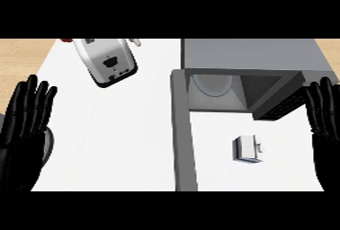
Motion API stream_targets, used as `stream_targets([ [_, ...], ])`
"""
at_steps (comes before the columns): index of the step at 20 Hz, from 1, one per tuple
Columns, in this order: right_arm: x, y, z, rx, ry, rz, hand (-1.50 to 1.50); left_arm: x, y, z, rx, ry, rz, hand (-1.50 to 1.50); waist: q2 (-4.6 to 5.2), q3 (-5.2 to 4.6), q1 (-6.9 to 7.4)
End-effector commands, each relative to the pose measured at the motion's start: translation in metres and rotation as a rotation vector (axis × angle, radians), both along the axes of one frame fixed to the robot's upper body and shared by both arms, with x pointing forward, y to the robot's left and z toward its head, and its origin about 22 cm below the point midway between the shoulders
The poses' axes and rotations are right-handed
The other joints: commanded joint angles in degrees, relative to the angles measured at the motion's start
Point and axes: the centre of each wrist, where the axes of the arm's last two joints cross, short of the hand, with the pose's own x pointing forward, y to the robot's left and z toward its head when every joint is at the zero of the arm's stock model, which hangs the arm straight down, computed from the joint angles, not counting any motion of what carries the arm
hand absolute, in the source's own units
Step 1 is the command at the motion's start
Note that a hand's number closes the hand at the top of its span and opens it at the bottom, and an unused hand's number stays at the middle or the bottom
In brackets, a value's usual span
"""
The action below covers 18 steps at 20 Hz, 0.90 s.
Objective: Pick up the milk, place it into the microwave and close the microwave
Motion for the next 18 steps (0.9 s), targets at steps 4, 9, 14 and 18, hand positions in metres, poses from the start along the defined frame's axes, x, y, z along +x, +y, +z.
stream_targets([
  [4, -0.038, -0.007, -0.014, 0.047, 0.033, 0.143, -1.50, -0.011, -0.011, 0.005, -0.029, -0.052, 0.017, -1.50, 0.06, 0.82, -1.39],
  [9, -0.052, -0.006, -0.002, 0.065, 0.050, 0.295, -1.50, -0.026, -0.003, 0.004, -0.225, 0.050, 0.085, -1.50, 0.01, 0.80, -1.10],
  [14, -0.093, -0.021, 0.002, 0.042, 0.080, 0.293, -1.50, -0.064, 0.000, -0.003, -0.225, 0.041, 0.085, -1.50, 0.00, 0.78, -1.25],
  [18, -0.103, -0.023, 0.010, 0.027, 0.096, 0.251, -1.50, -0.094, 0.011, -0.011, -0.238, 0.073, 0.097, -1.50, 0.00, 0.75, -0.93],
])
